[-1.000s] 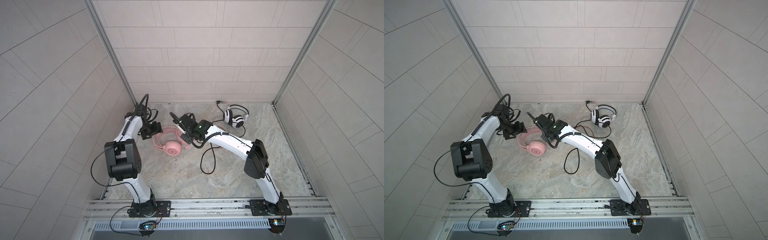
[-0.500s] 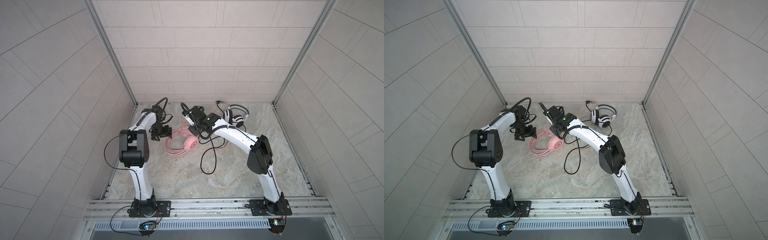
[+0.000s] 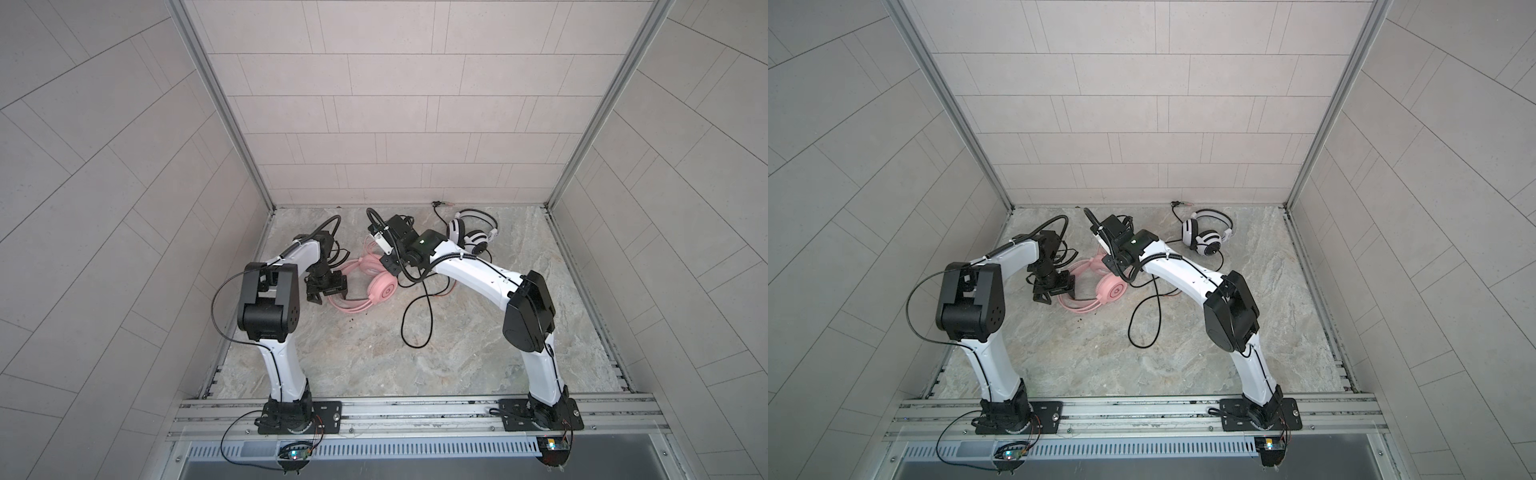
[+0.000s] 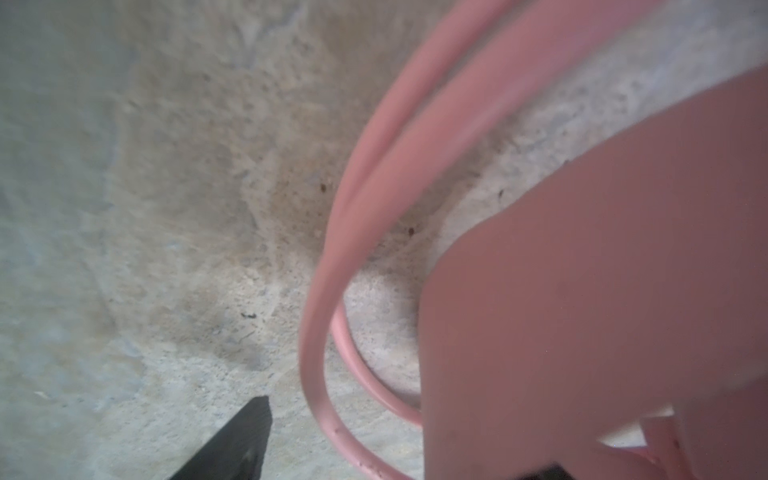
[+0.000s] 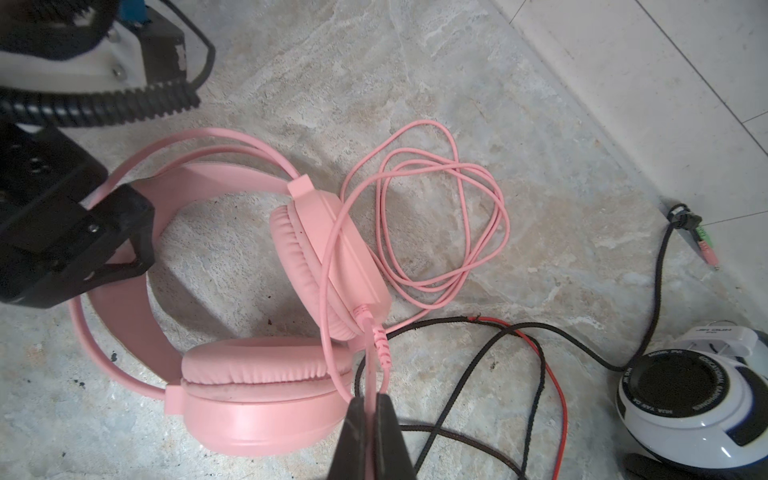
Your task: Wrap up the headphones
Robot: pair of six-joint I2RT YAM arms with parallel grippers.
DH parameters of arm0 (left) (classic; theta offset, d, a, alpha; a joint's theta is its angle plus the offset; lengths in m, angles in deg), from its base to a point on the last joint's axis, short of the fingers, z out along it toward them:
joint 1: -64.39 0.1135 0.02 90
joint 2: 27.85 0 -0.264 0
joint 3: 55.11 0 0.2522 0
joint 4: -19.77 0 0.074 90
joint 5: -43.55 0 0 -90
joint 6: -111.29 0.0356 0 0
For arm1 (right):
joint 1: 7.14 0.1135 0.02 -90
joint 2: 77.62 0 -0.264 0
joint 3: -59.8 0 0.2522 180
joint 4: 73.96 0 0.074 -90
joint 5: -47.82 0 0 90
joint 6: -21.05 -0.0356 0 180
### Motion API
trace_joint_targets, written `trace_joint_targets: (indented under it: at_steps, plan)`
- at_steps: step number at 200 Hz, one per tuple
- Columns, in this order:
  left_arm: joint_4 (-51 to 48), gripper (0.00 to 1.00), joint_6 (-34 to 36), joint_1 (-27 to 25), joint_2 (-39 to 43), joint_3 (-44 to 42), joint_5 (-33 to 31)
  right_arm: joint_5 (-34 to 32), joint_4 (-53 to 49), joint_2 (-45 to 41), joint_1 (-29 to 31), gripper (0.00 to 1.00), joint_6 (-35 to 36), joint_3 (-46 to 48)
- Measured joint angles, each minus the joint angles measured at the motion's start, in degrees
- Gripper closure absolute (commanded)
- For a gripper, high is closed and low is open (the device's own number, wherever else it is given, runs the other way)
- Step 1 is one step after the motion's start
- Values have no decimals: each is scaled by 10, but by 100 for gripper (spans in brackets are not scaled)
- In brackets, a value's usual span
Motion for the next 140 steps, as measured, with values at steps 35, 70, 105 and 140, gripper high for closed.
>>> trace_joint_targets:
  at_steps: [35,70,105,140]
  plan:
    - [36,40,-27,-1,-4,-1,30,27,22,-26,0,96,-11,38]
    - [66,65,-52,1,-10,-13,47,36,34,-55,0,94,-19,68]
    - [78,80,-54,4,-7,-14,50,38,43,-63,0,87,-27,78]
    - [78,85,-44,19,30,-14,54,43,46,-81,0,67,-30,92]
